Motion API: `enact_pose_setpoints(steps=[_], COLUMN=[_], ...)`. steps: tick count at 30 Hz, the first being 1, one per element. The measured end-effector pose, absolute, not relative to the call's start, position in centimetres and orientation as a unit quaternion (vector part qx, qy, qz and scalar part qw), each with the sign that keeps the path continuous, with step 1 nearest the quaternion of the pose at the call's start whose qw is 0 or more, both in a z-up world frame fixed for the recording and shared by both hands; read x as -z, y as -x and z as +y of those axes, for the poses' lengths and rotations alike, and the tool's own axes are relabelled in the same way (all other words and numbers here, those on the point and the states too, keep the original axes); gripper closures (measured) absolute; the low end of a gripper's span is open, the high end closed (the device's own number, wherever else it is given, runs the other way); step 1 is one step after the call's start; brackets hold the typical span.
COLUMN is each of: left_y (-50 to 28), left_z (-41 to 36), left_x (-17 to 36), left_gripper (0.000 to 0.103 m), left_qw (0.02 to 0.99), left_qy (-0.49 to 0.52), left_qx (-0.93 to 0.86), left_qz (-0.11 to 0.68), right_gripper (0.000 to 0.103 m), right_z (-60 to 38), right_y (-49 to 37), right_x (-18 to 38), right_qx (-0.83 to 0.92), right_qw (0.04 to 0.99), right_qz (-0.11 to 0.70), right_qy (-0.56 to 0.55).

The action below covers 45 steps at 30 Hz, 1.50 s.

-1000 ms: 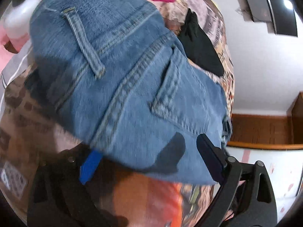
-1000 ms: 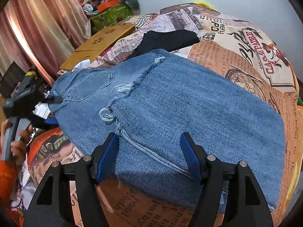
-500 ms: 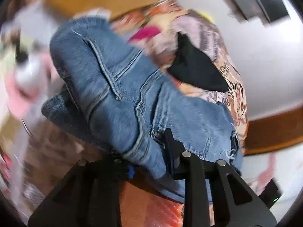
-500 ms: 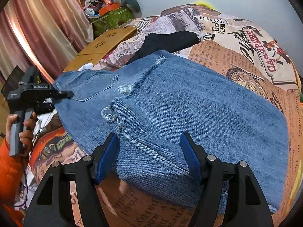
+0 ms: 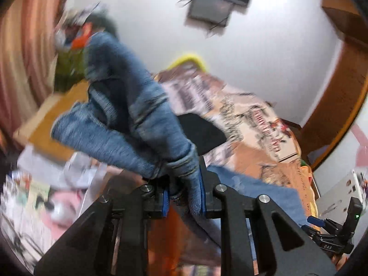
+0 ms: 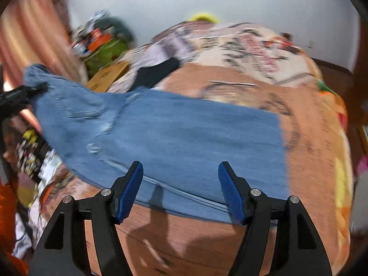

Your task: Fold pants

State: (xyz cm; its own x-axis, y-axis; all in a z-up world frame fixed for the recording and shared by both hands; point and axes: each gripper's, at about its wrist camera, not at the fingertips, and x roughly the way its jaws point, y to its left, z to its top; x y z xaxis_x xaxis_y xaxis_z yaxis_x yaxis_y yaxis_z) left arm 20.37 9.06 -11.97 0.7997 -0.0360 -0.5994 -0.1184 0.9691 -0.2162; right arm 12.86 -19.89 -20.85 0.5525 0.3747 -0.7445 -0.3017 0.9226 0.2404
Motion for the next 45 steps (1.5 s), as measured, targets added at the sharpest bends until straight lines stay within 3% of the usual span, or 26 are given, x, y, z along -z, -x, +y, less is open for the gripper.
enact_pose_setpoints(steps=[7, 13, 17, 24, 28, 33, 36, 39, 44, 45], left_y=[-22.1, -23.6, -24.5, -25.4, -24.1, -23.1, -22.5, -22.2, -21.4, -21.0], left_z=[0.6, -7.2, -12.4, -19.4, -20.9, -21.6, -21.2, -20.6, -19.4, -18.9], left_x=[7.6, 7.7, 10.2, 19.6, 22.0, 23.5, 23.7, 23.6, 22.9, 22.5], left_gripper=[0.086, 0.088, 0.089, 0.089, 0.088, 0.081, 0.065, 0.058, 0.054, 0.044], left_qw=[0.959, 0.947, 0.925, 0.860, 0.846, 0.828, 0.819, 0.818, 0.812, 0.812], left_qy=[0.060, 0.023, -0.003, -0.048, -0.092, -0.149, -0.150, -0.143, -0.127, -0.124], left_qx=[0.053, 0.138, 0.194, 0.255, 0.256, 0.252, 0.257, 0.260, 0.275, 0.278], left_qz=[0.273, 0.289, 0.326, 0.439, 0.458, 0.478, 0.491, 0.493, 0.499, 0.499], right_gripper=[0.039, 0.039, 0.039, 0.039, 0.039, 0.039, 0.039, 0.039, 0.039, 0.039], right_z=[-27.0, -27.7, -27.4, -28.1, -28.2, -28.1, -28.0, -27.6, -27.1, -27.1], right_y=[-12.4, -12.2, -12.2, -11.9, -11.3, -10.7, -10.3, -10.1, -10.0, -9.9], right_x=[24.5, 26.4, 26.3, 26.6, 26.7, 26.6, 26.4, 26.4, 26.0, 25.9], right_qx=[-0.103, -0.121, -0.126, -0.132, -0.134, -0.131, -0.129, -0.129, -0.130, -0.130], right_qw=[0.876, 0.865, 0.867, 0.865, 0.865, 0.864, 0.865, 0.865, 0.867, 0.867], right_qz=[0.463, 0.467, 0.463, 0.460, 0.462, 0.466, 0.466, 0.469, 0.467, 0.466], right_qy=[-0.090, -0.138, -0.138, -0.148, -0.144, -0.138, -0.134, -0.127, -0.118, -0.118])
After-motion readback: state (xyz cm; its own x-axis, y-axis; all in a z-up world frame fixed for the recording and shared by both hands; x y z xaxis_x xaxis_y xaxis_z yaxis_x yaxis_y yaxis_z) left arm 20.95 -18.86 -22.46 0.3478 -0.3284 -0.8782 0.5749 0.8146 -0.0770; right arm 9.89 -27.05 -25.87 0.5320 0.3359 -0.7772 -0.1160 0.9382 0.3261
